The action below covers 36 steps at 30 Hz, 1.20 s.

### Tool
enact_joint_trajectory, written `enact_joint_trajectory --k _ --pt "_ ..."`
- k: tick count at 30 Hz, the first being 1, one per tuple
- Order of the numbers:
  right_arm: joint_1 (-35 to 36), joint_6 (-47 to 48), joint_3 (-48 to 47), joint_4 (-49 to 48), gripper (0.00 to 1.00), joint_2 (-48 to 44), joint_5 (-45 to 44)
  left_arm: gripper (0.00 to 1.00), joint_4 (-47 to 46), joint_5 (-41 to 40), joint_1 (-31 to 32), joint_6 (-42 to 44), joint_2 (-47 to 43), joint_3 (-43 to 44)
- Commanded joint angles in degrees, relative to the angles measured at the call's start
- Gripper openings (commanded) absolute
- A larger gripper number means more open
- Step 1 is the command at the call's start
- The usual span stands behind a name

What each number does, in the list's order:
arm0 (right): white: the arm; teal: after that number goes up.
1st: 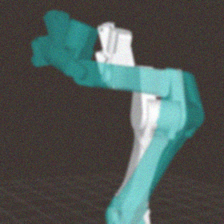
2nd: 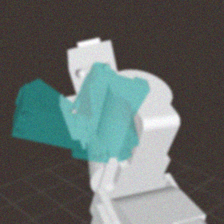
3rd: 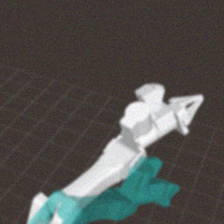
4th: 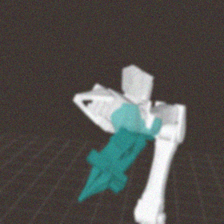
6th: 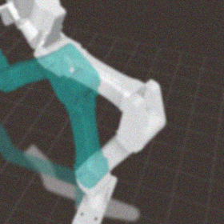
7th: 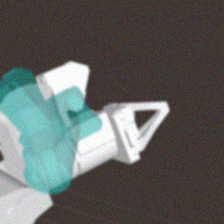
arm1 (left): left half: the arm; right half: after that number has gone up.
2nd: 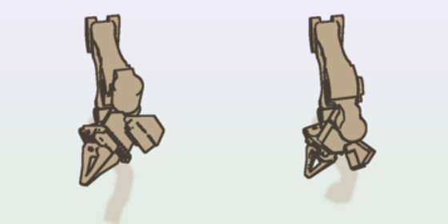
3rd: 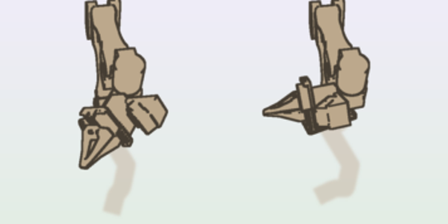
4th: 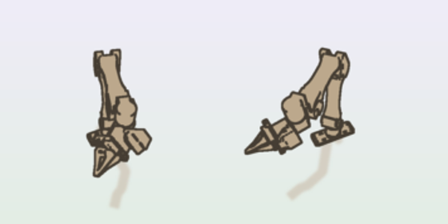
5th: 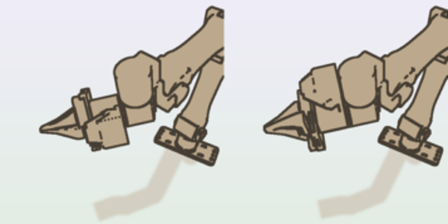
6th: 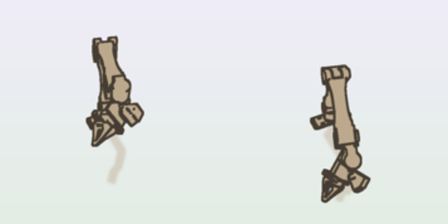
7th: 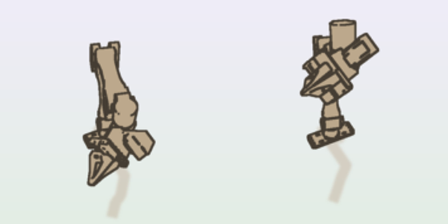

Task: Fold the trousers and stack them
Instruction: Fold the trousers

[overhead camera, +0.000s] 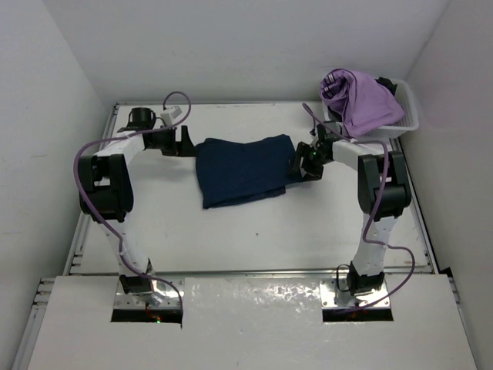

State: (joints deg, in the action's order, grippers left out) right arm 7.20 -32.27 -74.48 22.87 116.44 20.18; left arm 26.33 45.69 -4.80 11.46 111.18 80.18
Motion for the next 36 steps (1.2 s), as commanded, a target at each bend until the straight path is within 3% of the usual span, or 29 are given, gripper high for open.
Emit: enact_joint_trajectory --k 1,6,8,11,14,15,16,17,18,26,31,33,34,36 --pt "-0.43 1.77 2.75 -0.46 0.63 -3.85 0.12 0.82 -8.65 -4.99 2.50 -6.19 3.43 3.48" --pt "-0.61 1.86 2.76 -2.48 0.53 -2.72 0.91 0.84 -11.47 -11.31 4.18 -4.61 6.16 5.51" --pt "-0.61 1.51 2.76 -3.97 0.44 -2.54 0.91 0.84 -12.00 -12.20 5.67 -4.78 7.56 6.38" --pt "-0.61 1.51 2.58 -4.42 0.28 -2.54 1.08 0.72 -13.49 -13.61 6.12 -6.10 9.23 6.74" --pt "-0.70 1.60 2.76 -4.50 0.17 -3.24 1.52 0.42 -14.81 -13.26 6.64 -8.11 10.64 6.92" --pt "-0.61 1.60 3.02 -4.50 0.12 -3.76 2.05 0.23 -15.34 -13.35 6.82 -8.65 10.90 6.92" --pt "-0.61 1.51 3.20 -4.59 0.09 -4.12 2.31 0.15 -15.34 -13.35 6.82 -9.26 11.60 7.27" --pt "-0.61 1.42 3.37 -4.59 0.05 -4.47 2.58 0.00 -15.34 -13.44 6.91 -10.31 11.96 7.62" --pt "-0.61 1.25 3.98 -4.77 0.00 -5.51 3.19 0.00 -15.25 -14.31 6.91 -10.67 12.13 7.79" --pt "-2.02 -2.35 14.51 -8.37 0.00 -13.69 9.43 0.00 -12.88 -18.09 6.64 -10.23 13.01 11.13" --pt "-2.02 -2.18 16.38 -8.46 0.00 -13.62 10.58 0.00 -12.18 -19.06 6.73 -10.94 14.42 13.15" --pt "-2.02 -1.57 15.60 -7.93 0.07 -12.56 10.49 0.07 -10.95 -19.41 6.73 -10.59 15.21 14.73" --pt "-2.02 -1.22 15.16 -6.97 0.17 -12.12 9.88 0.18 -10.34 -19.50 6.73 -10.32 15.39 15.26" --pt "-2.19 -0.08 14.19 -5.31 0.28 -11.59 8.82 0.31 -9.19 -19.94 6.73 -9.80 15.48 16.66"
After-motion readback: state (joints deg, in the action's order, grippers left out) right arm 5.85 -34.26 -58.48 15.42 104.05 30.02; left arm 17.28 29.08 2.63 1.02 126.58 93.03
